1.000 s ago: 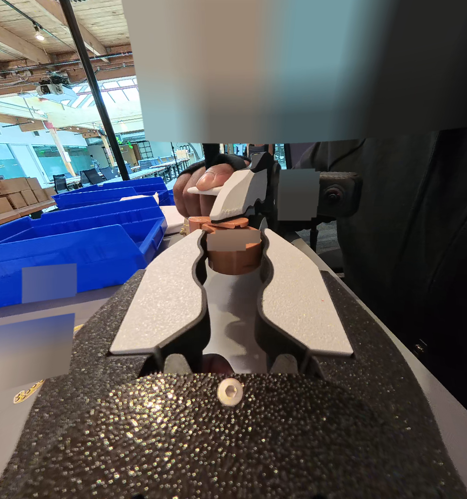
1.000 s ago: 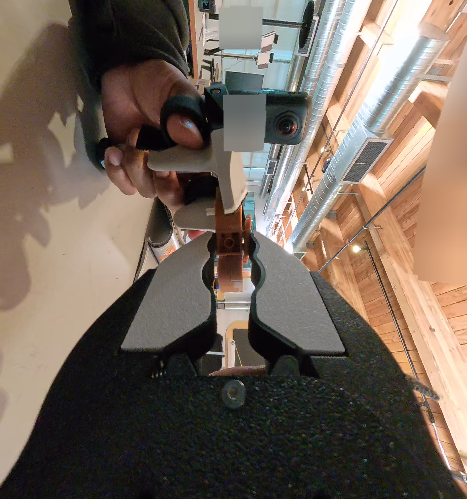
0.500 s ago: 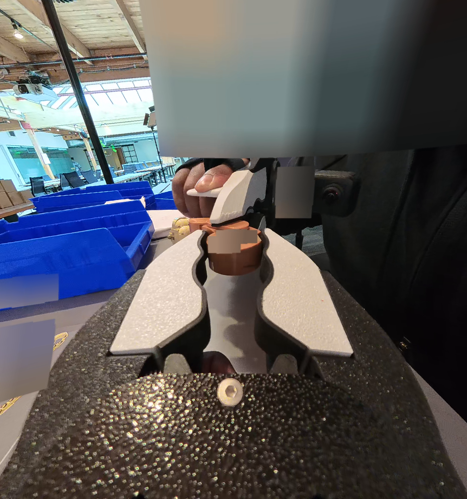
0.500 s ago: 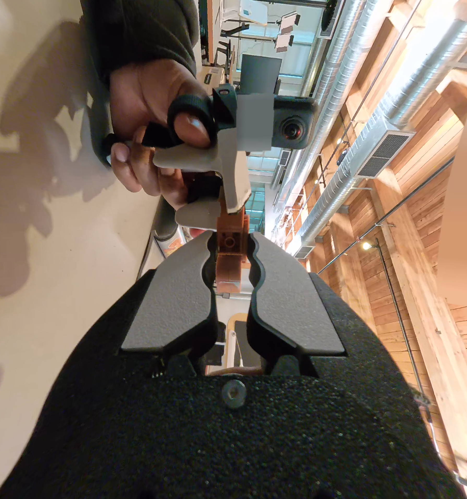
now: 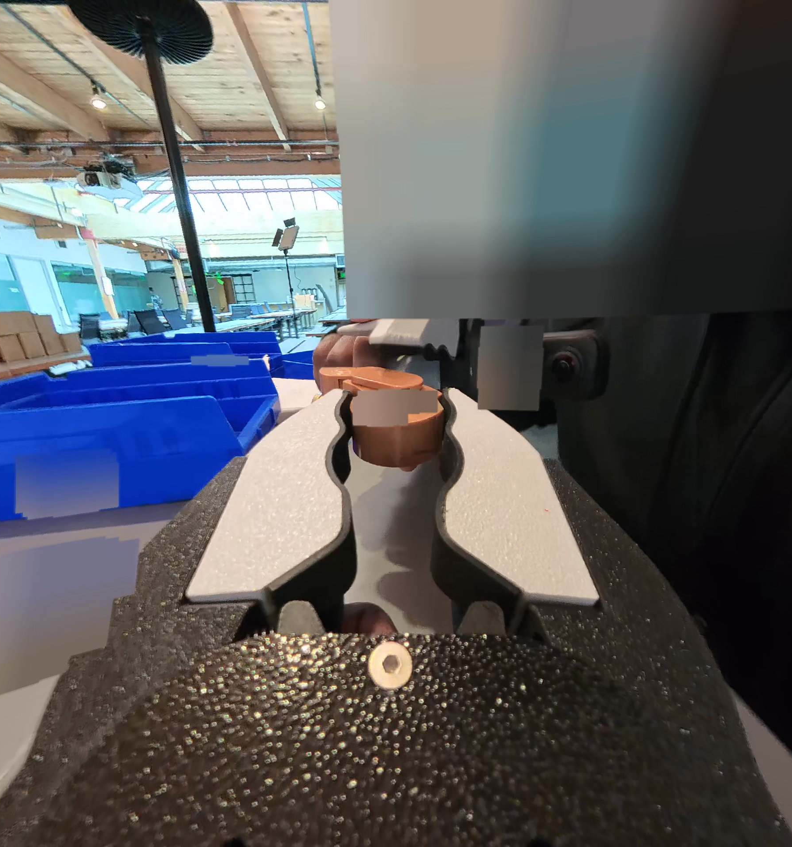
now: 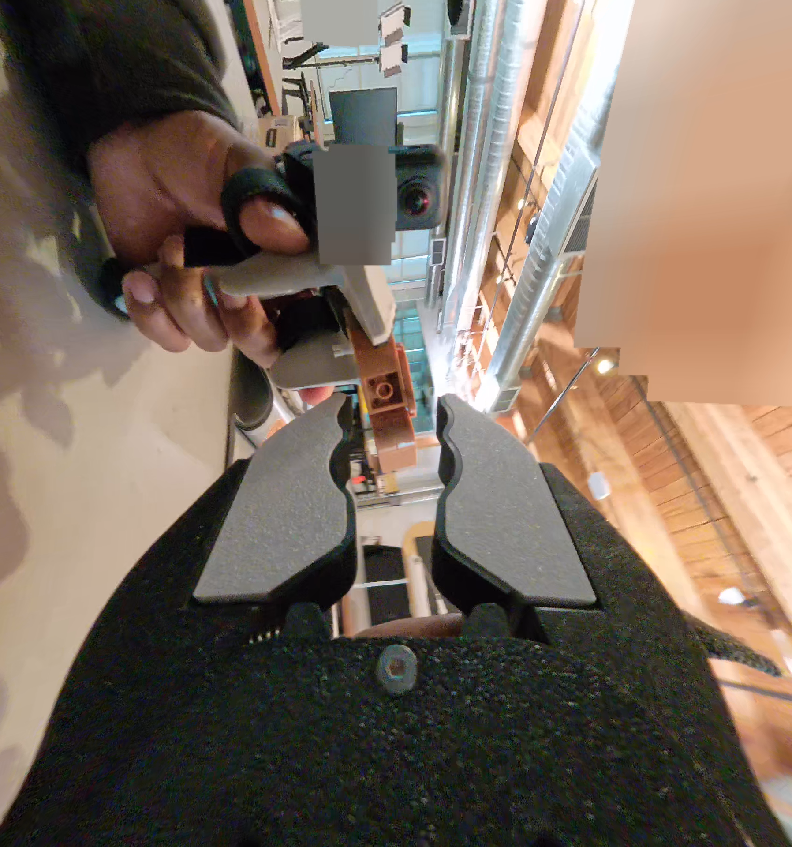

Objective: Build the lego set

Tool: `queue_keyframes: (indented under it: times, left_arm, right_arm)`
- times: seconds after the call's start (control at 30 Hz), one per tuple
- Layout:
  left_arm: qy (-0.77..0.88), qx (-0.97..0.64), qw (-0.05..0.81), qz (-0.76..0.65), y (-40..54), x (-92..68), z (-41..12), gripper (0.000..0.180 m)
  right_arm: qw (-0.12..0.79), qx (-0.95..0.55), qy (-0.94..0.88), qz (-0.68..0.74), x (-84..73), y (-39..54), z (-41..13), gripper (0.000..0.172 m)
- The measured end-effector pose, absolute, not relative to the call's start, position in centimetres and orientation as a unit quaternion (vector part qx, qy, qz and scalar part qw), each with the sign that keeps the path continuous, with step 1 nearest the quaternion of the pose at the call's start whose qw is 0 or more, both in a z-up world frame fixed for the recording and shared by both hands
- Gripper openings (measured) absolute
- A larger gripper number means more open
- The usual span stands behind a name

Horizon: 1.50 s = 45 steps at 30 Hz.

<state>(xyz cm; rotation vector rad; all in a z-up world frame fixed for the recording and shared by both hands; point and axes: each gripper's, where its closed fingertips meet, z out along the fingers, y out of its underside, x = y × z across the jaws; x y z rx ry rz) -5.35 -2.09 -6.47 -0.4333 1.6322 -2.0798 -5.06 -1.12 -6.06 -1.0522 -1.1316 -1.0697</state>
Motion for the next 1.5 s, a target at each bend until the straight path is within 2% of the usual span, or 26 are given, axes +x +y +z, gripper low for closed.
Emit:
queue_keyframes:
  times: [0.27, 0.5, 0.77, 1.3, 1.5]
  left_arm:
    - [0.544, -0.225, 0.093, -0.803, -1.2, -4.7, -6.0, 0.036]
    - [0.526, -0.258, 0.029, -0.81, -1.2, -4.3, -6.2, 0.036]
    - [0.554, -0.284, 0.038, -0.781, -1.8, -3.7, -7.2, 0.036]
    - [0.605, -0.298, 0.07, -0.735, -2.4, -3.4, -8.7, 0.036]
    - [0.607, -0.3, 0.105, -0.728, -1.9, -3.0, -8.6, 0.036]
  right_arm:
    - [0.622, -0.56, -0.437, -0.33, -3.9, -0.4, -6.2, 0.043]
    - [0.609, -0.591, -0.444, -0.289, -4.1, -0.1, -6.8, 0.043]
    - [0.564, -0.56, -0.483, -0.368, -4.1, -0.1, -7.4, 0.02]
    - [0.525, -0.567, -0.525, -0.357, -3.8, -0.6, -8.8, 0.02]
    - [0.547, -0.541, -0.502, -0.395, -3.5, 0.0, -8.6, 0.02]
